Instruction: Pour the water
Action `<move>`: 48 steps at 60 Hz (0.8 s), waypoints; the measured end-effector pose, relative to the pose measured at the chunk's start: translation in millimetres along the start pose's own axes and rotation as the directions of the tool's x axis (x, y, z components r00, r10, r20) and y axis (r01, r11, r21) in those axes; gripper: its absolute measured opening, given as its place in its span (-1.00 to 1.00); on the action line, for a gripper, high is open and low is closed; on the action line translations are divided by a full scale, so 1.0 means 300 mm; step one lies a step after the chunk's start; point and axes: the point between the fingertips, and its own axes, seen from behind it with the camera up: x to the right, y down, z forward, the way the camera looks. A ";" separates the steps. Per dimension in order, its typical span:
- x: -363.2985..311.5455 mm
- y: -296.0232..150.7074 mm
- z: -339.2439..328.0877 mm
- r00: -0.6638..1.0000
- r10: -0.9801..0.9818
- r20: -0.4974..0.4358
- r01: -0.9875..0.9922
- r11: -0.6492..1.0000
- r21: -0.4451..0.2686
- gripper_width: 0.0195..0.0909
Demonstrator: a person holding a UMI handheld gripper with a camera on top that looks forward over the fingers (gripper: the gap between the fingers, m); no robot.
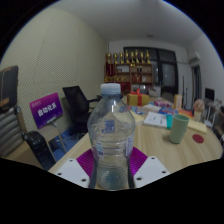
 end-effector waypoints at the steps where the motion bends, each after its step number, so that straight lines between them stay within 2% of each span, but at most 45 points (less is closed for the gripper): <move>1: -0.001 0.000 0.004 1.000 0.019 0.009 -0.019 1.000 -0.013 -0.32; 3: -0.011 -0.002 0.013 0.997 0.058 0.040 -0.056 0.998 -0.043 -0.40; 6: -0.063 -0.025 0.014 0.986 0.143 0.084 -0.135 0.986 -0.092 -0.39; 7: -0.072 -0.034 0.020 0.979 0.178 0.102 -0.167 0.980 -0.111 -0.49; 9: -0.041 -0.053 0.053 0.959 0.252 0.129 -0.235 0.963 -0.133 -0.50; 13: -0.015 -0.161 0.085 0.884 0.440 0.159 -0.415 0.894 -0.169 -0.50; 16: -0.026 -0.287 0.084 0.793 0.585 0.170 -0.561 0.810 -0.168 -0.50; 22: 0.140 -0.456 0.169 0.506 0.832 0.227 -0.815 0.547 -0.190 -0.50; 27: 0.218 -0.590 0.188 0.096 0.966 0.239 -0.956 0.156 -0.250 -0.50; 31: 0.326 -0.625 0.226 -0.239 0.938 0.252 -0.939 -0.156 -0.308 -0.50; 35: 0.399 -0.669 0.215 -0.423 0.876 0.231 -0.885 -0.344 -0.314 -0.50; 40: 0.442 -0.671 0.197 -0.498 0.829 0.255 -0.849 -0.405 -0.340 -0.50; 41: 0.457 -0.648 0.159 -0.509 0.814 0.279 -0.839 -0.399 -0.369 -0.50; 42: 0.467 -0.691 0.187 -0.556 0.786 0.270 -0.815 -0.453 -0.361 -0.50; 43: 0.488 -0.669 0.149 -0.581 0.761 0.289 -0.797 -0.459 -0.393 -0.50; 44: 0.484 -0.717 0.110 -0.621 0.729 0.287 -0.769 -0.498 -0.400 -0.50; 46: 0.522 -0.735 0.159 -0.681 0.671 0.292 -0.721 -0.548 -0.423 -0.50; 47: 0.510 -0.739 0.091 -0.697 0.654 0.293 -0.708 -0.563 -0.427 -0.51; 48: 0.532 -0.744 0.149 -0.708 0.640 0.298 -0.698 -0.570 -0.433 -0.50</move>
